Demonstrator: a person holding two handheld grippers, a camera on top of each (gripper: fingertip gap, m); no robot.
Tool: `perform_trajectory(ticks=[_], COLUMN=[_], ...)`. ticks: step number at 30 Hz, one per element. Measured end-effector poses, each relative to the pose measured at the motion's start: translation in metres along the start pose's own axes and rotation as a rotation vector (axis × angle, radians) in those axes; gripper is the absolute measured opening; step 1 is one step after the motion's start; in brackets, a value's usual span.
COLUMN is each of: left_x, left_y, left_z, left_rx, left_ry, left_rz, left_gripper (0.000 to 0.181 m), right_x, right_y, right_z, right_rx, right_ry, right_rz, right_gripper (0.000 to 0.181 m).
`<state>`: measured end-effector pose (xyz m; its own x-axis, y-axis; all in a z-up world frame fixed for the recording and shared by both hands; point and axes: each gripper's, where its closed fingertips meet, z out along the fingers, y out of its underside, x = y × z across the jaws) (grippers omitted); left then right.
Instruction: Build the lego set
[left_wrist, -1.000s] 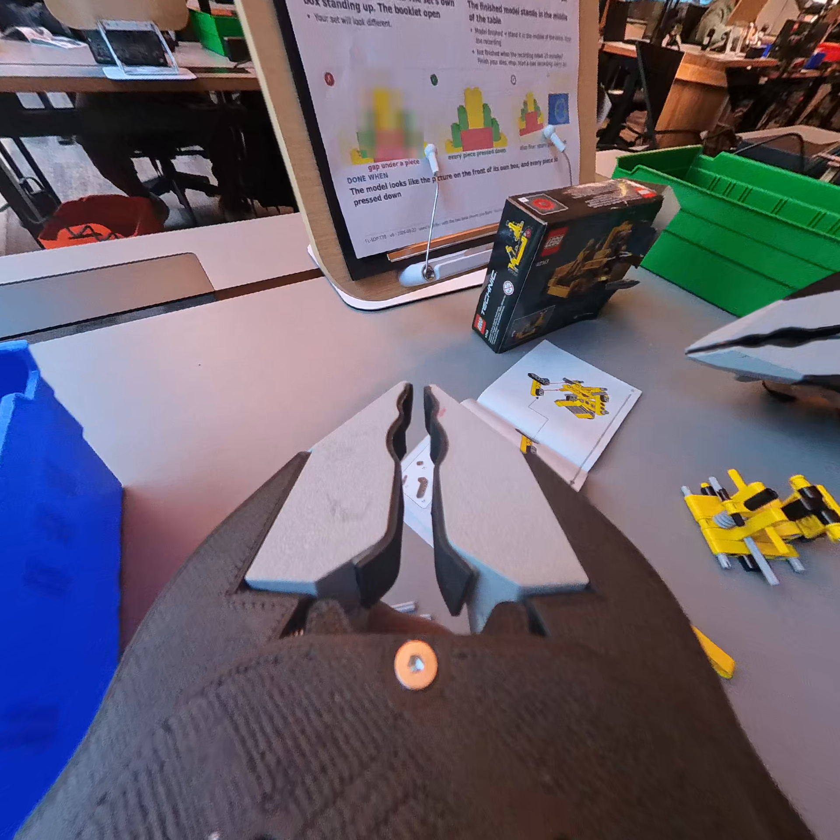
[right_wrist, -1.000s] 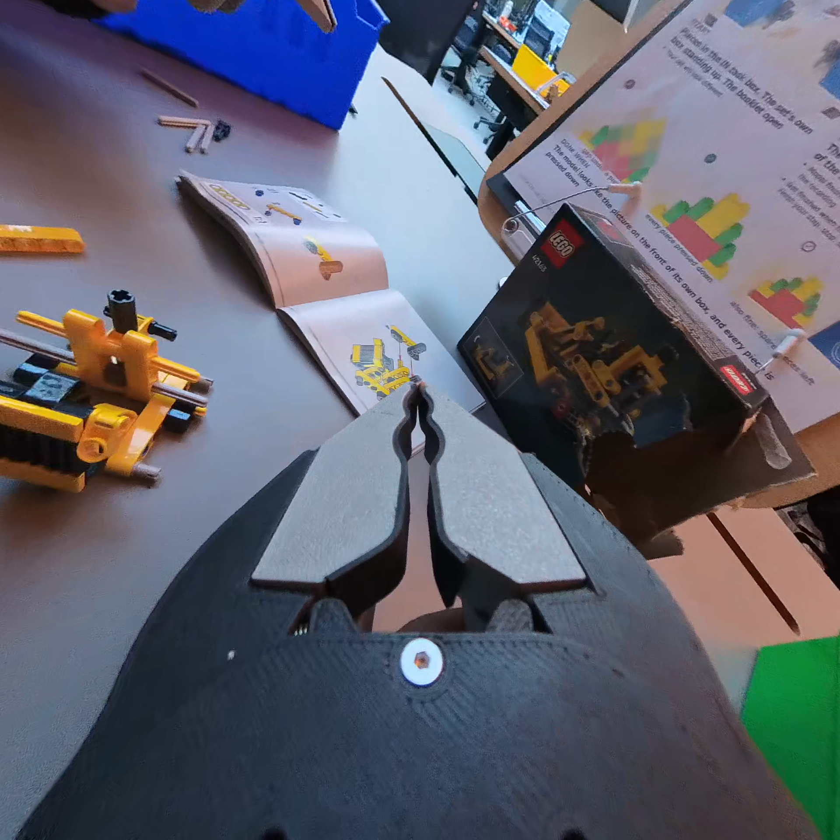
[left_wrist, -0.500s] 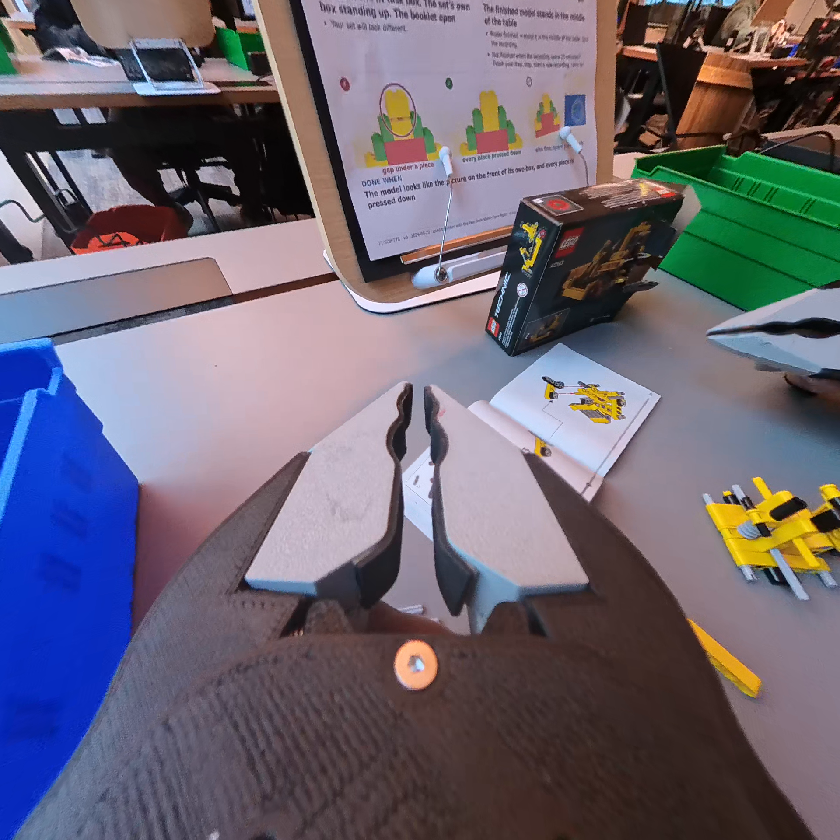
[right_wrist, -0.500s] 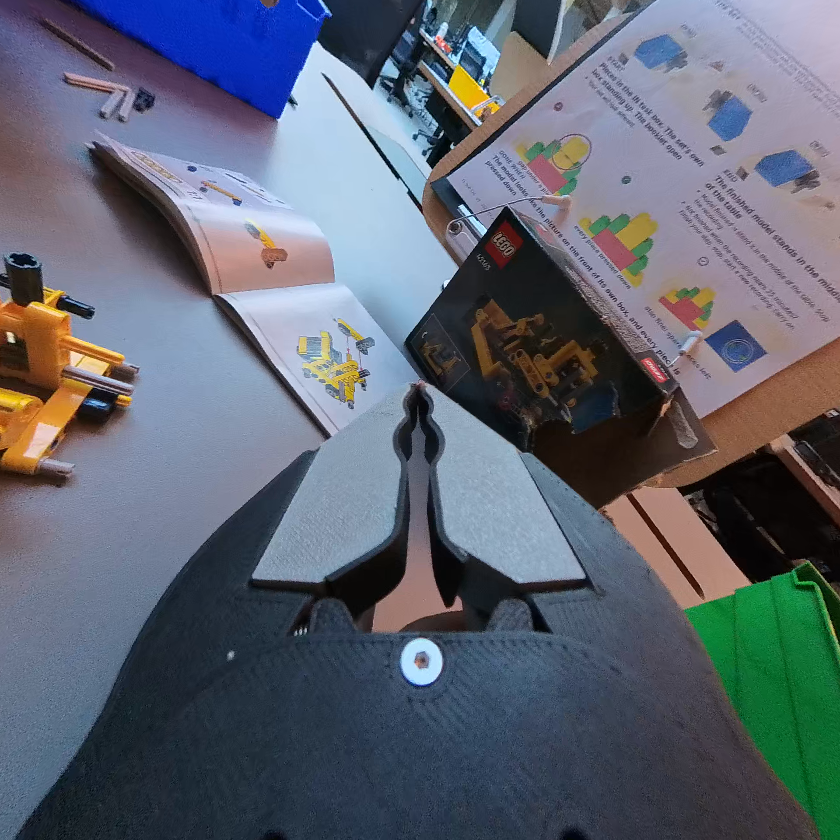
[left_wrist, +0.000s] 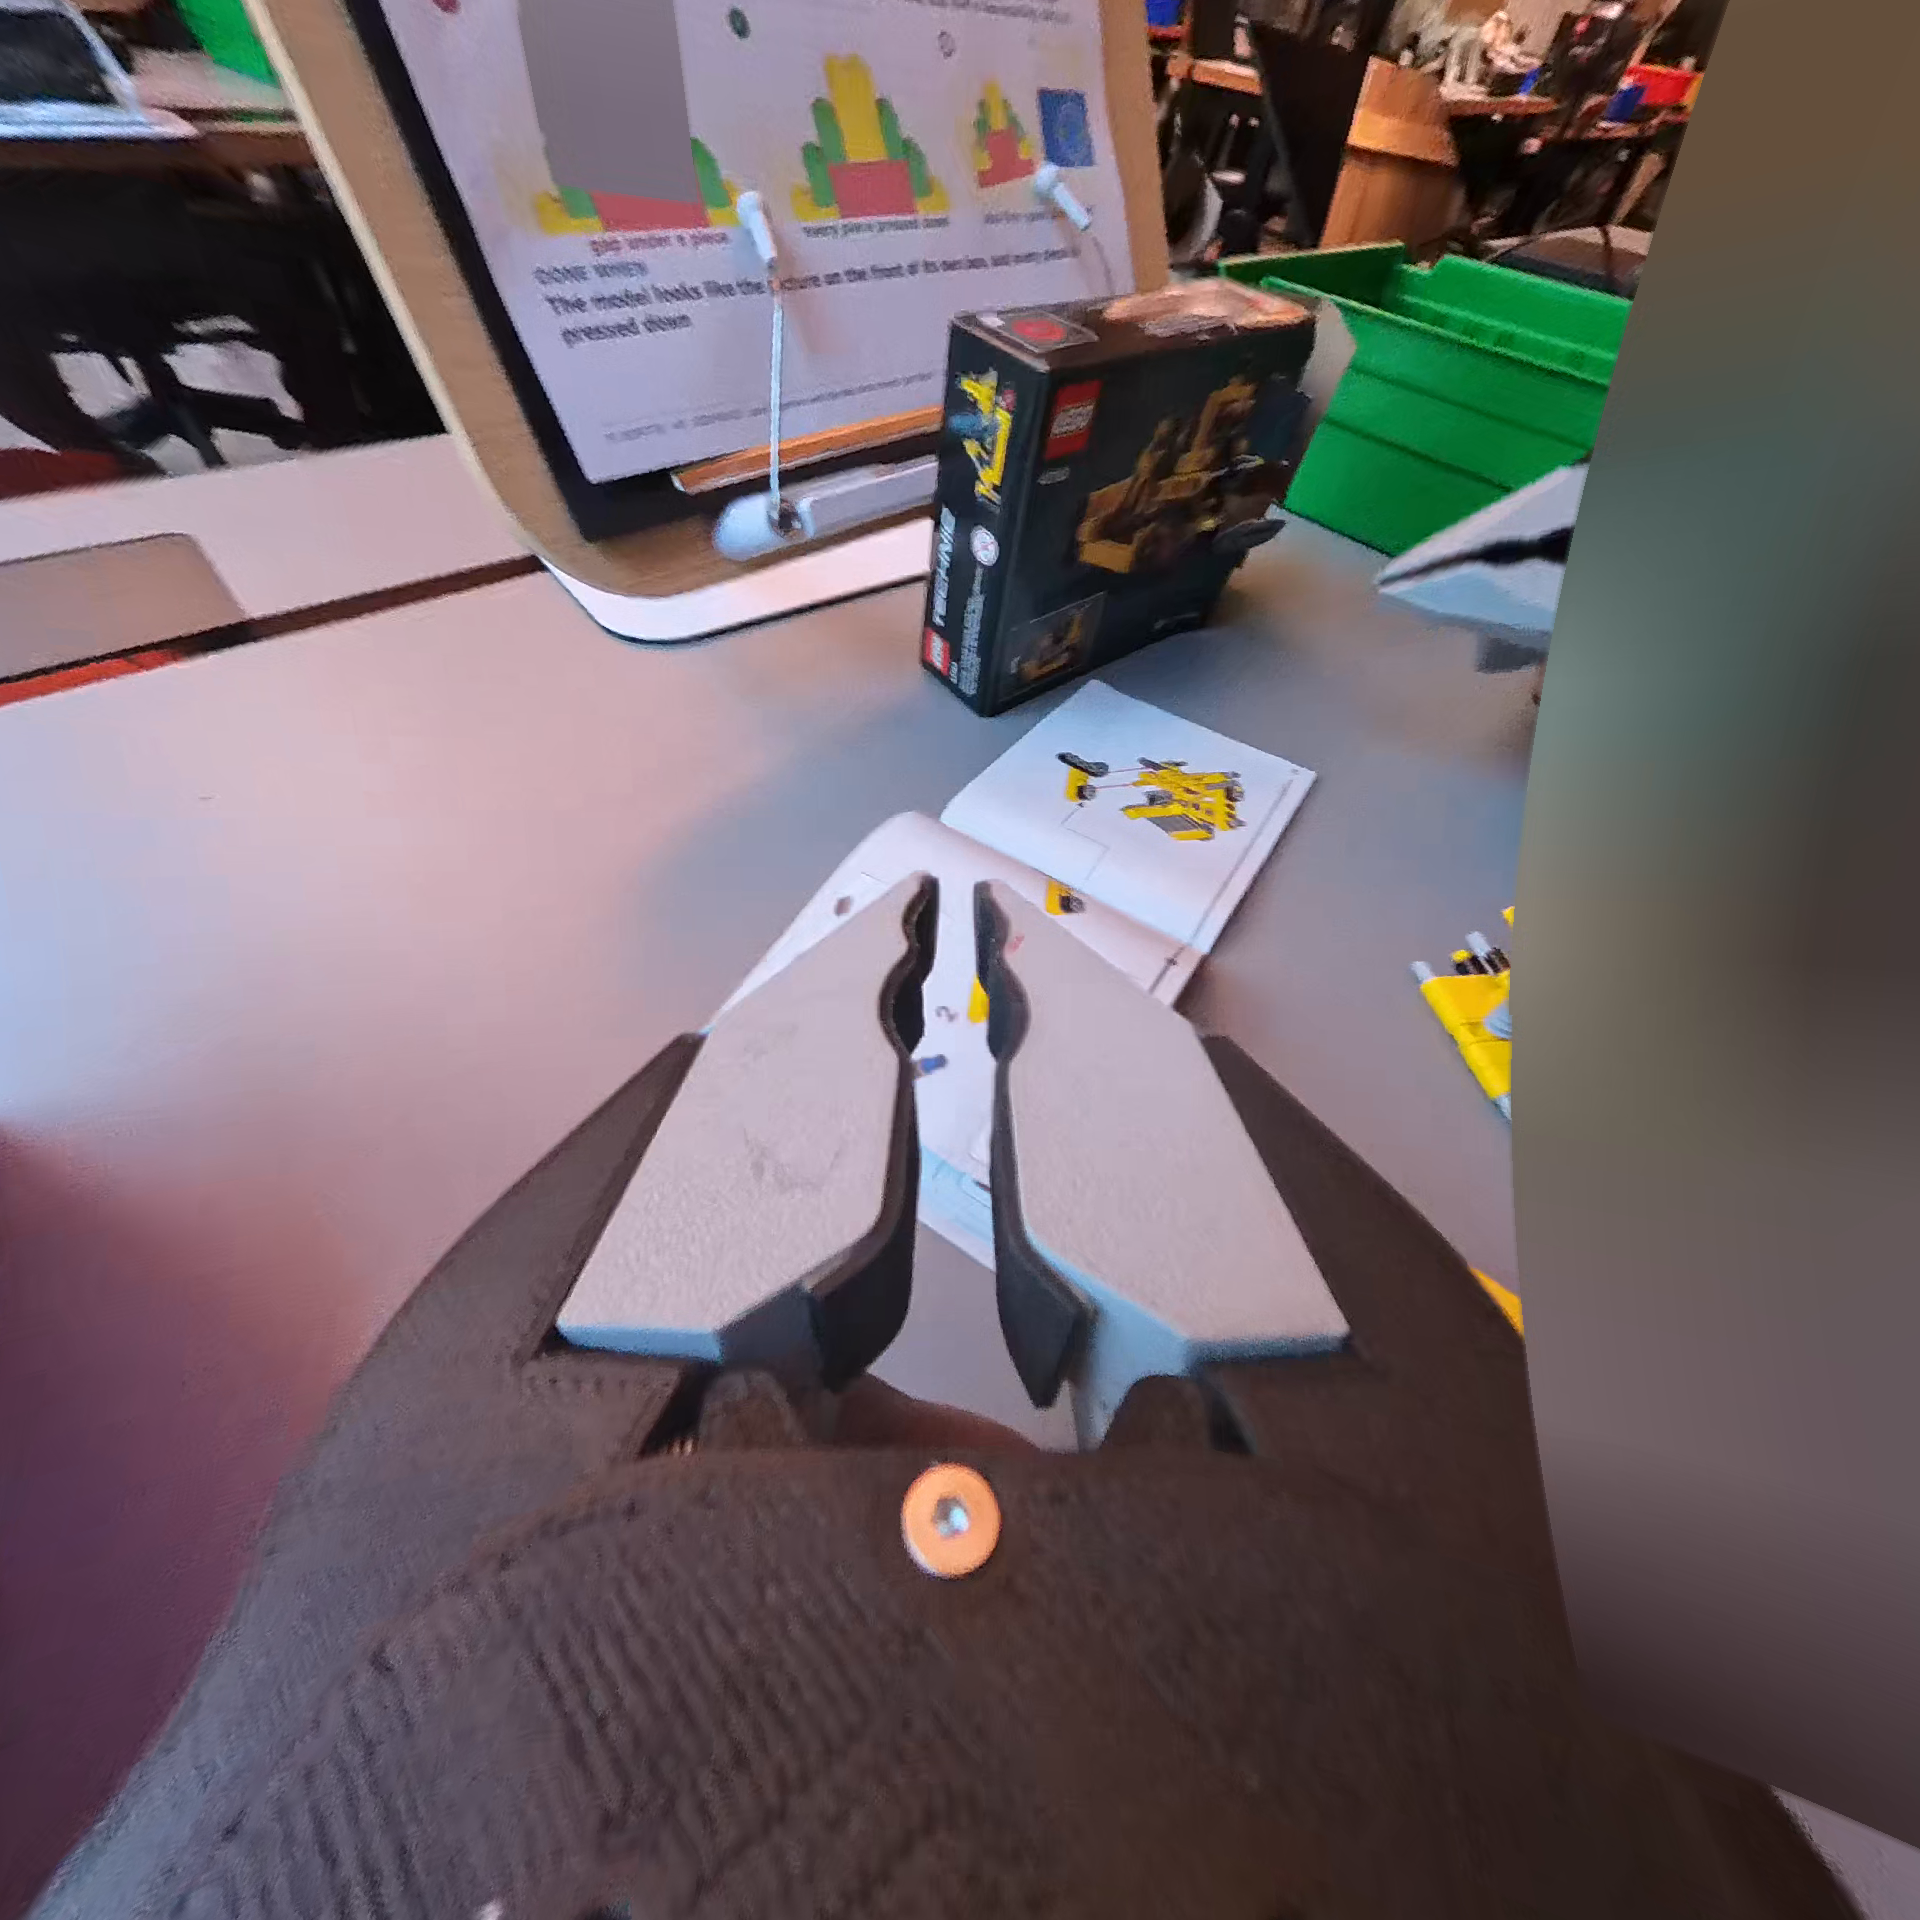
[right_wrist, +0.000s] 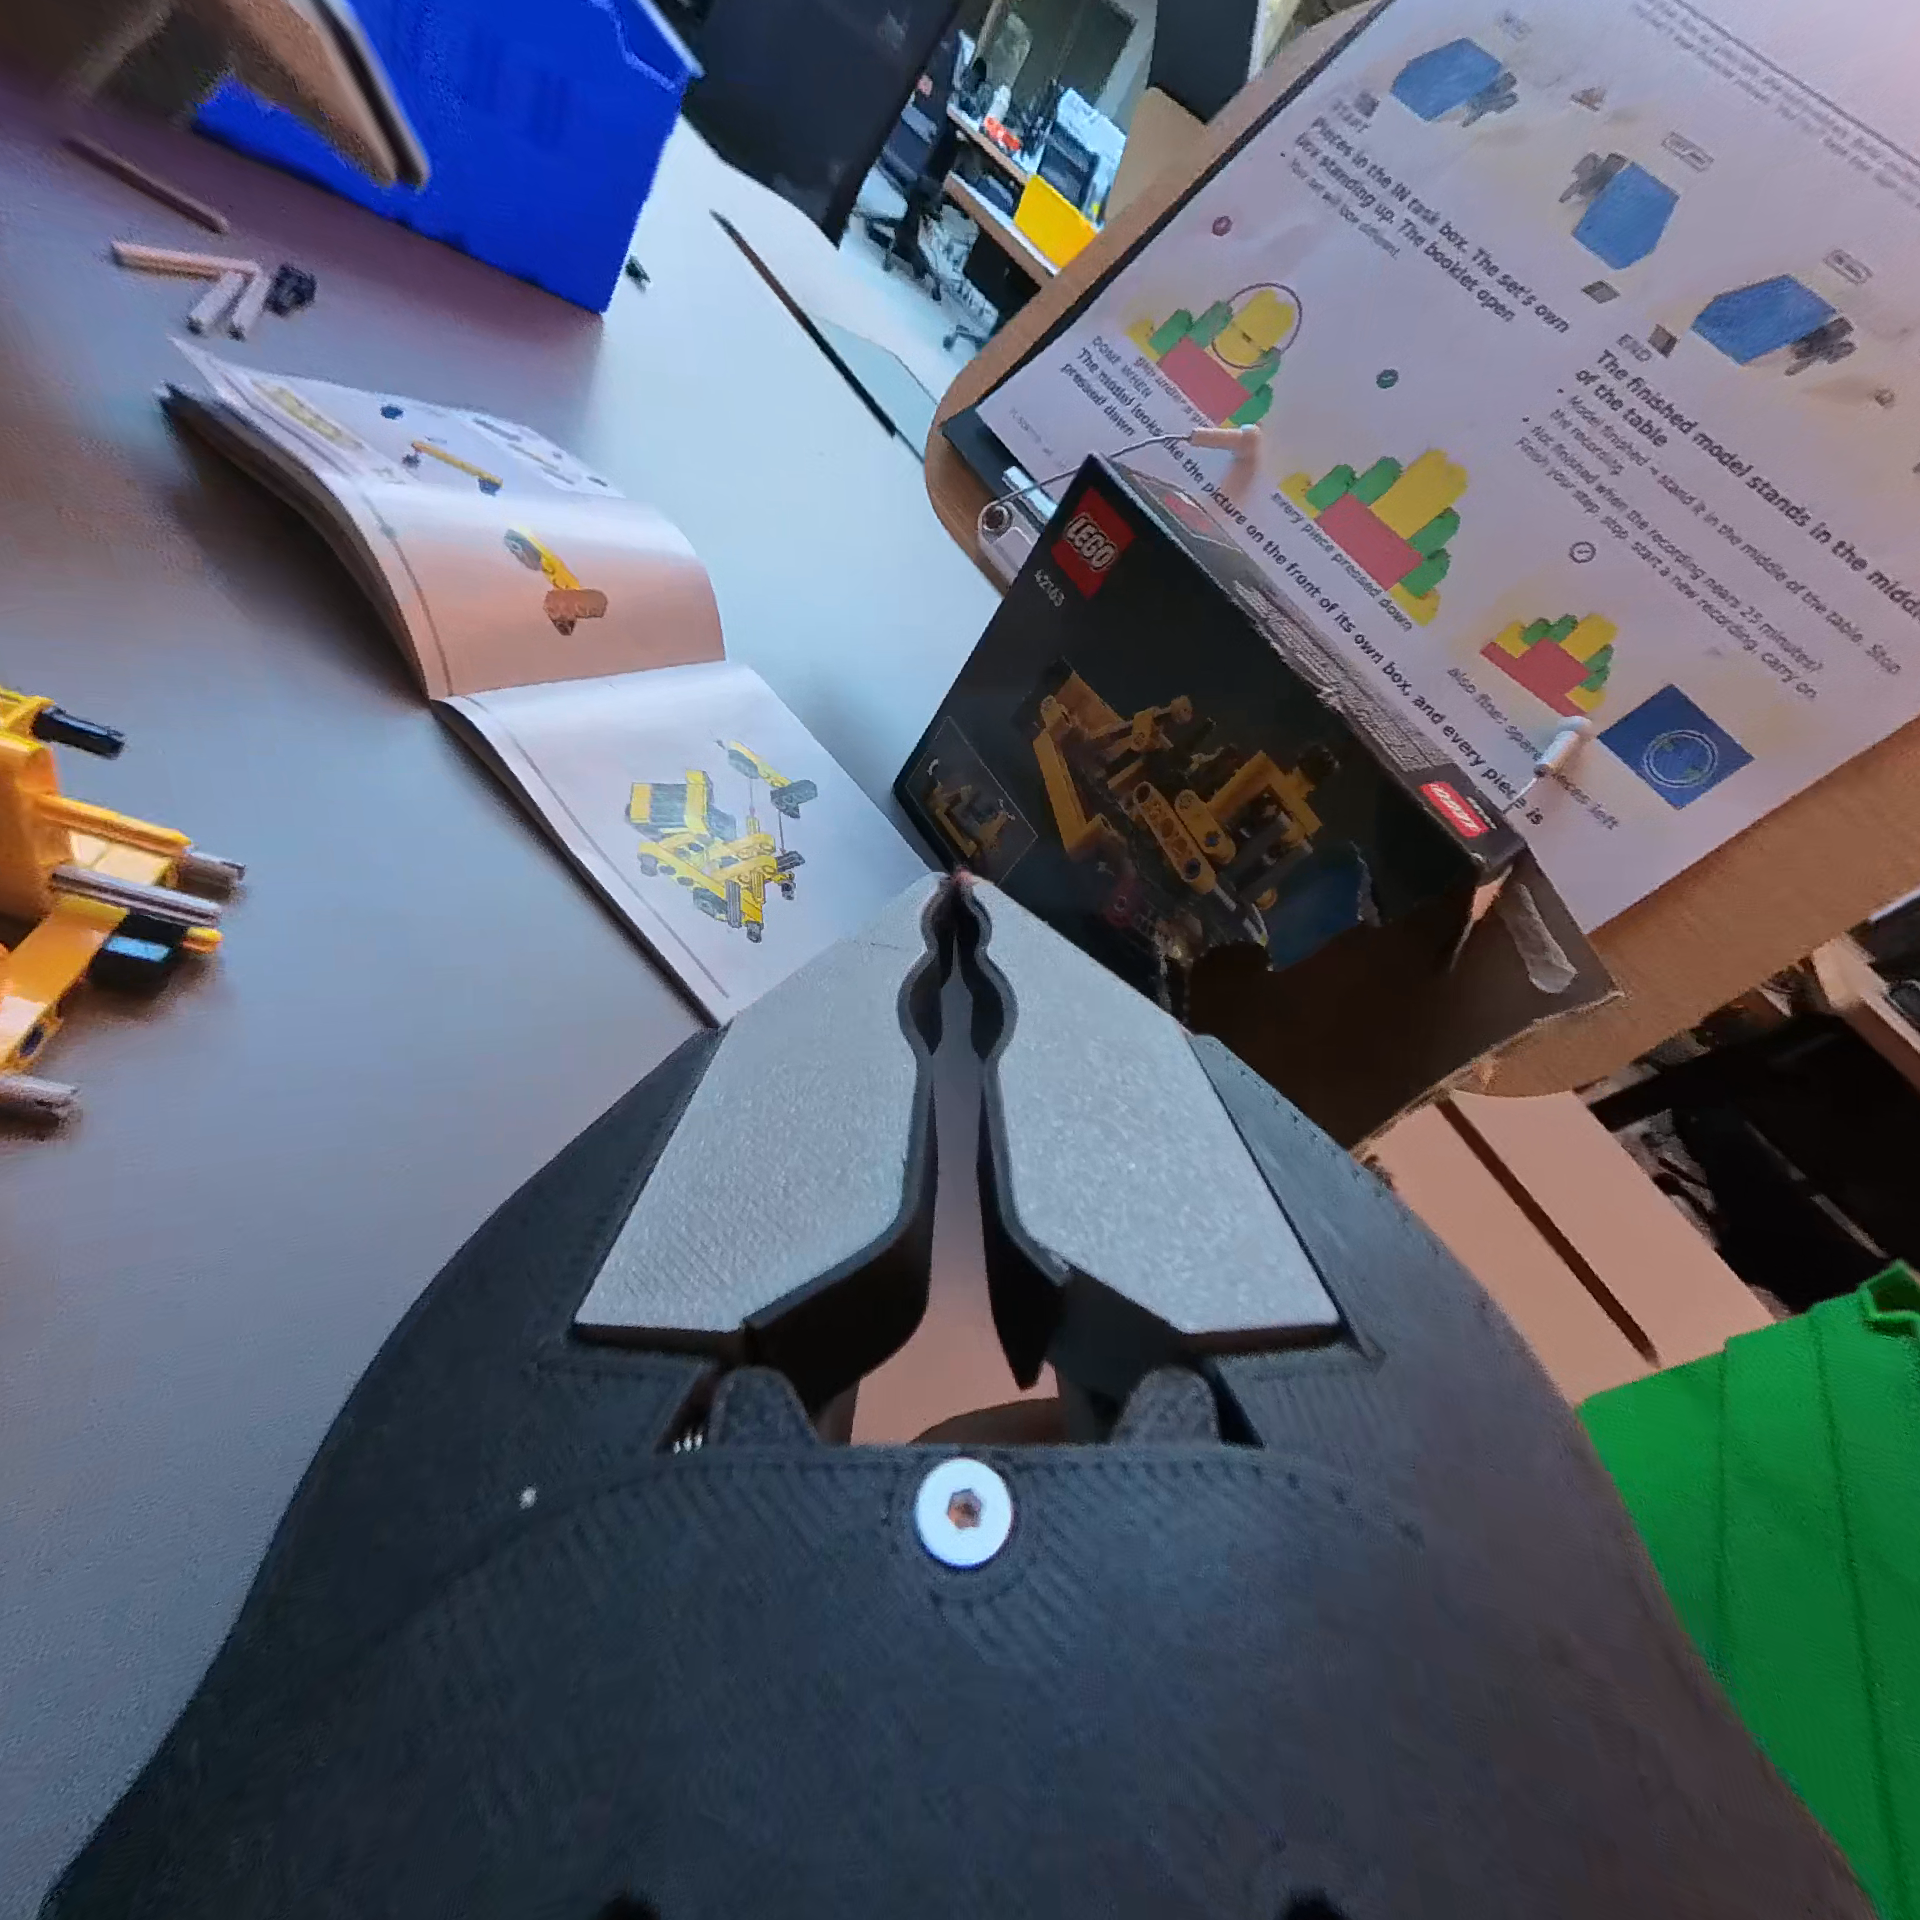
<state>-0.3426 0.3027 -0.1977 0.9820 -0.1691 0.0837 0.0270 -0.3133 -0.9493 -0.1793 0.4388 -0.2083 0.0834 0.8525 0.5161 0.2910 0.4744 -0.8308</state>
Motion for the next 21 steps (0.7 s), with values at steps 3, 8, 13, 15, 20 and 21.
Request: perform_trajectory(ticks=[3,8,13,15,20,21], left_x=[0.004,0.001,-0.010,-0.012,-0.010,-0.008], left_y=[0.013,0.008,0.011,0.015,0.010,0.011], left_z=[0.006,0.004,0.005,0.007,0.006,0.006], left_rx=[-0.055,-0.037,-0.032,-0.051,-0.021,-0.025], left_ry=[0.017,-0.042,-0.087,-0.089,-0.080,-0.076], left_rz=[0.012,0.080,0.093,0.084,0.106,0.114], left_gripper=[0.004,0.004,0.003,0.003,0.003,0.003], right_x=[0.003,-0.011,-0.019,-0.019,-0.025,-0.027], right_y=[-0.001,-0.007,-0.016,-0.019,-0.015,-0.014], right_z=[-0.002,0.000,0.001,-0.002,-0.003,-0.003], right_rx=[0.017,0.024,0.047,0.061,0.027,0.013], right_ry=[-0.008,-0.037,-0.054,-0.065,-0.163,-0.187], right_rz=[0.041,-0.005,0.005,0.045,0.165,0.184], right_gripper=[0.000,0.000,0.000,0.000,0.000,0.000])
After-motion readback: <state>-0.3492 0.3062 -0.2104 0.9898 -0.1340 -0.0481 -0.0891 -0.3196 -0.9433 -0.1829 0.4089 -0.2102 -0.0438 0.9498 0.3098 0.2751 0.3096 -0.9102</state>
